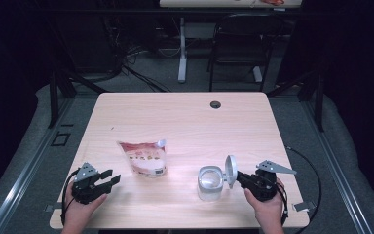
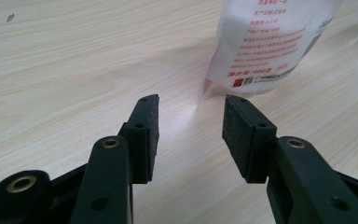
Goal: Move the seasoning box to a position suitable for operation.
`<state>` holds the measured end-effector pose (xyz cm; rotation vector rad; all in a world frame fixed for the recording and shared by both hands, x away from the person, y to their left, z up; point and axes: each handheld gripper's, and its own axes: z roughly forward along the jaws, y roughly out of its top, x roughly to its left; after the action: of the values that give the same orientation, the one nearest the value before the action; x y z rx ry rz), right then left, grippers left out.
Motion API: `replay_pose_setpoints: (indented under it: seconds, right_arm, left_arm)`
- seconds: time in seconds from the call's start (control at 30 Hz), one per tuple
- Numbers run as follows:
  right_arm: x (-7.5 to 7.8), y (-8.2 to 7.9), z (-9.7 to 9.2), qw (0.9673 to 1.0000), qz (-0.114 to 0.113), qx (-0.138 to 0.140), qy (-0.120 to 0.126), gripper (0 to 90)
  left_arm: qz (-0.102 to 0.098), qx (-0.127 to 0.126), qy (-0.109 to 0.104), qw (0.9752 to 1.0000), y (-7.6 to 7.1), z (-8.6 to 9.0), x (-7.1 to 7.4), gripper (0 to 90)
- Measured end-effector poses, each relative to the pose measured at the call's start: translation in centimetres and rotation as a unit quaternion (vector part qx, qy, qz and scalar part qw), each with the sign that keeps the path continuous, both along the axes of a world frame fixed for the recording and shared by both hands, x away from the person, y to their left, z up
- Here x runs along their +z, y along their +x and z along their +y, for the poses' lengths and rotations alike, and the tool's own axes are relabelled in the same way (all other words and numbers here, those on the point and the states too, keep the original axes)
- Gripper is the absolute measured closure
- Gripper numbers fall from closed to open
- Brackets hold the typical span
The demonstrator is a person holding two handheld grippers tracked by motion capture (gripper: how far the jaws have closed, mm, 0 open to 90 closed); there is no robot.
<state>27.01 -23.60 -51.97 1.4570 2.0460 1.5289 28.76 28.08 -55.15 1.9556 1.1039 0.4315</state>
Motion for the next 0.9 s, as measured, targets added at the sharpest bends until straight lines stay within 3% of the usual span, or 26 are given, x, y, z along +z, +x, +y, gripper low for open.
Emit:
replay_pose_setpoints:
  seconds: [0.4,0.77,0.9]
  right_arm:
    - [-0.3,-0.3,-0.5,0.9998,-0.008,-0.011,-0.013,86.5]
    - [-0.6,-0.7,-1.1,0.9992,-0.021,-0.016,-0.029,73.5]
    - [-0.7,-0.9,-1.4,0.9984,-0.025,-0.016,-0.049,66.3]
  left_arm:
    - [-0.001,-0.001,0.000,1.0000,0.0,0.1,0.0,56.2]
    - [0.000,-0.002,-0.002,1.0000,0.0,0.1,0.0,56.0]
    - [0.000,-0.004,-0.002,1.0000,0.0,0.1,0.0,56.0]
